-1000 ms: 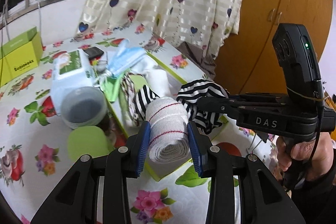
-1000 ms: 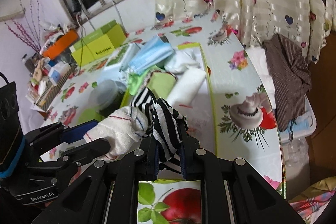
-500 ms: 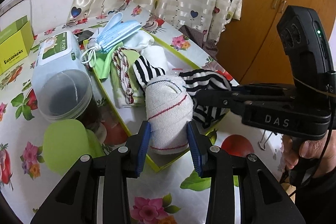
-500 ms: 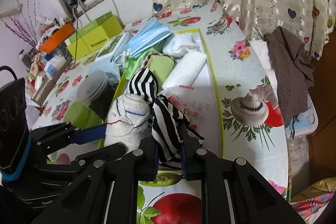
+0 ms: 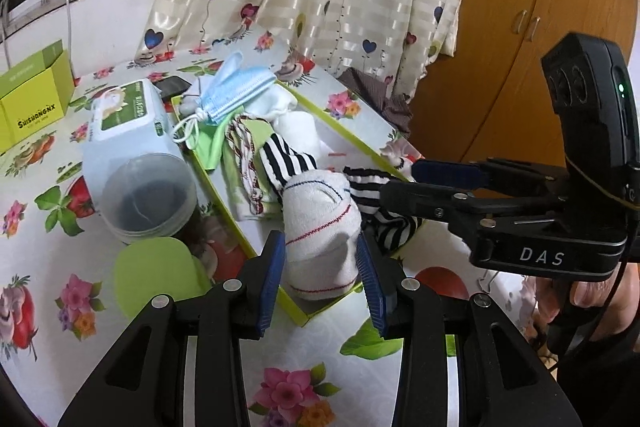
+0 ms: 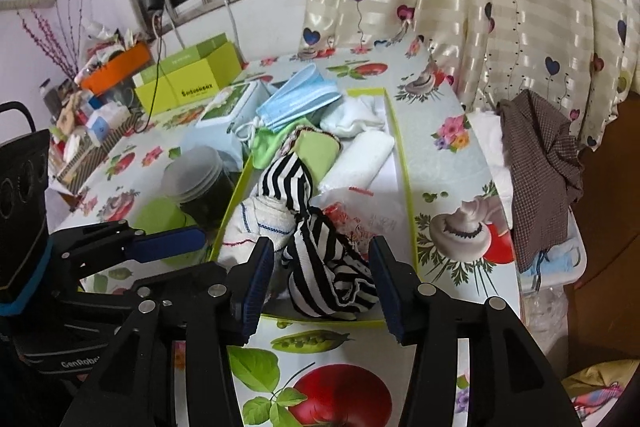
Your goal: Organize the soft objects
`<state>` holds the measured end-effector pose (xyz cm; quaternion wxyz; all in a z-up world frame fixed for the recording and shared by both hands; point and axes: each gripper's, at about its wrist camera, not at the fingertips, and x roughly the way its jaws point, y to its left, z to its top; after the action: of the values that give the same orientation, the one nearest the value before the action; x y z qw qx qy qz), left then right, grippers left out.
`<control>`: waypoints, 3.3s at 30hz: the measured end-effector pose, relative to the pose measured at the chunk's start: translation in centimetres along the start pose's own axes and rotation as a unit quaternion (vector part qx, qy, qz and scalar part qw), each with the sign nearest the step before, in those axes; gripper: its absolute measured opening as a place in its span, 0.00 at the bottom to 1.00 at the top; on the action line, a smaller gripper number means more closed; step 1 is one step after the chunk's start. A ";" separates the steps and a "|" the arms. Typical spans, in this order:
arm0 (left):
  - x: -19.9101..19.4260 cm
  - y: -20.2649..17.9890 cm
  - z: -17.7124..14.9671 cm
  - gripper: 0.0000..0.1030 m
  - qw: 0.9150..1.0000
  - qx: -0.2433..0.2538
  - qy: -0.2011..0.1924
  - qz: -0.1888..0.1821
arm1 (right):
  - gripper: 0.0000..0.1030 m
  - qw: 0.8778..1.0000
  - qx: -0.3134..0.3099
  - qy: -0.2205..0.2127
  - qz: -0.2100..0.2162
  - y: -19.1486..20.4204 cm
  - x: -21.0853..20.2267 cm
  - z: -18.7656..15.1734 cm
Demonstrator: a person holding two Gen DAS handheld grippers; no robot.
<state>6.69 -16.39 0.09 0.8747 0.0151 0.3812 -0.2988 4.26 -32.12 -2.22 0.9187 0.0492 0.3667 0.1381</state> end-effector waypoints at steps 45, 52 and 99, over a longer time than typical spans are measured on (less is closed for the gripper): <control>-1.5 0.3 -0.2 0.38 0.999 -0.016 -0.009 0.041 | 0.47 0.998 -0.003 -0.018 -0.057 1.0 -1.7 -0.8; -2.5 -0.2 -0.8 0.38 0.998 -0.015 -0.004 0.054 | 0.47 0.997 -0.027 -0.001 -0.071 2.7 -2.3 -1.7; -4.1 -0.6 -2.1 0.38 0.992 -0.012 -0.011 0.128 | 0.57 0.994 -0.077 0.029 -0.069 6.5 -2.2 -3.4</control>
<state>2.82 -14.29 1.53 0.9101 0.0503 0.3700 -0.1798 -1.01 -26.55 -1.98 0.9161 -0.0508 0.3840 0.1033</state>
